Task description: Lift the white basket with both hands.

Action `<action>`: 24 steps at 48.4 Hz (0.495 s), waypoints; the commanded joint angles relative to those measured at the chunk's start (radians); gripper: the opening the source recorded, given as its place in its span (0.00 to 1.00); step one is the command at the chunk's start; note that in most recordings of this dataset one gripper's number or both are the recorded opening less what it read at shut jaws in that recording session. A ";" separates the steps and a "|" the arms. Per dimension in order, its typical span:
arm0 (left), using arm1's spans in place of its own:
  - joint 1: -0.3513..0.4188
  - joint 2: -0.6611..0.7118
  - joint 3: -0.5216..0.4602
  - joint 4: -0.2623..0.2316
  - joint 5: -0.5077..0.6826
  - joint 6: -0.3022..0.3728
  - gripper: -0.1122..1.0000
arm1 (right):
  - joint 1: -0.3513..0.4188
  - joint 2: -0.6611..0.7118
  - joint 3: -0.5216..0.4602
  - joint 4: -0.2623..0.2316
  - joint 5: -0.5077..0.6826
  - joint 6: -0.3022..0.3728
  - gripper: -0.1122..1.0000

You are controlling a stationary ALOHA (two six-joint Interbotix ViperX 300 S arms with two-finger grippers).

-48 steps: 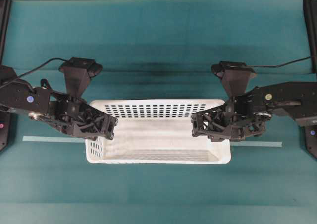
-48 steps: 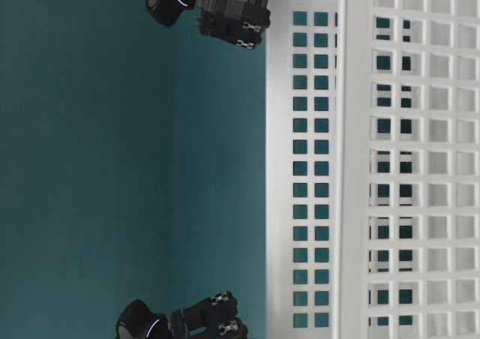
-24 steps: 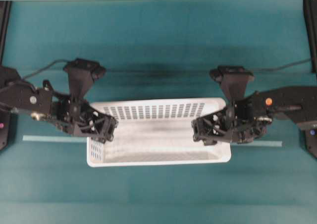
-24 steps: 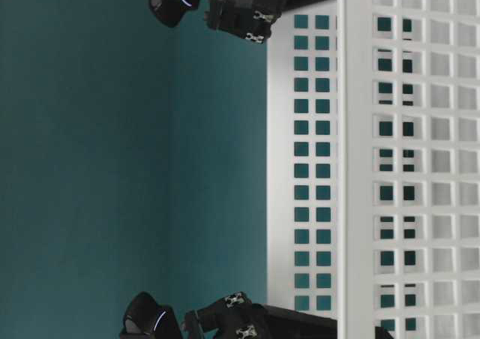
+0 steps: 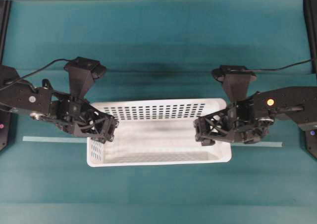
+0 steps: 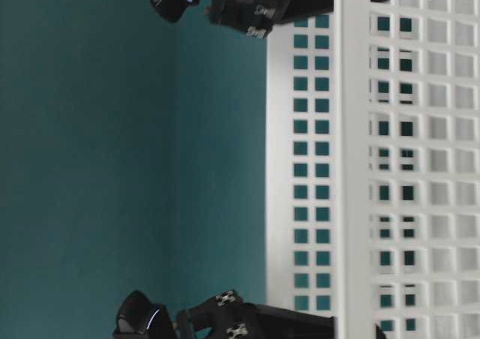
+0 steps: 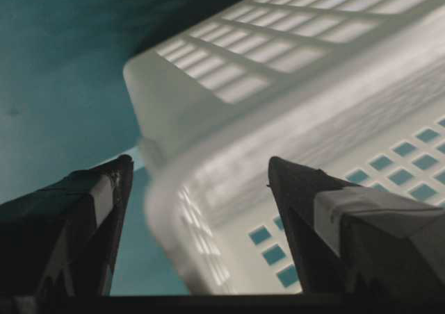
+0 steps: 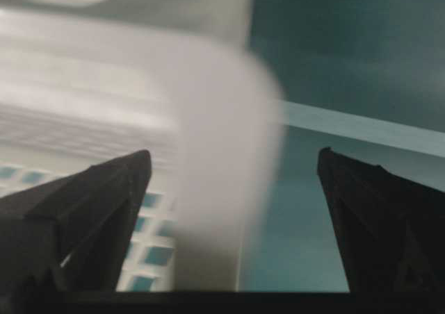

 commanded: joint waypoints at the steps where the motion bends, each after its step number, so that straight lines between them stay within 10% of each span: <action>1: 0.000 -0.028 -0.015 0.003 0.023 -0.002 0.81 | -0.012 -0.032 -0.012 -0.008 0.020 0.005 0.97; 24: -0.005 -0.213 -0.043 0.000 0.170 0.005 0.81 | -0.035 -0.238 -0.038 -0.064 0.127 0.028 0.97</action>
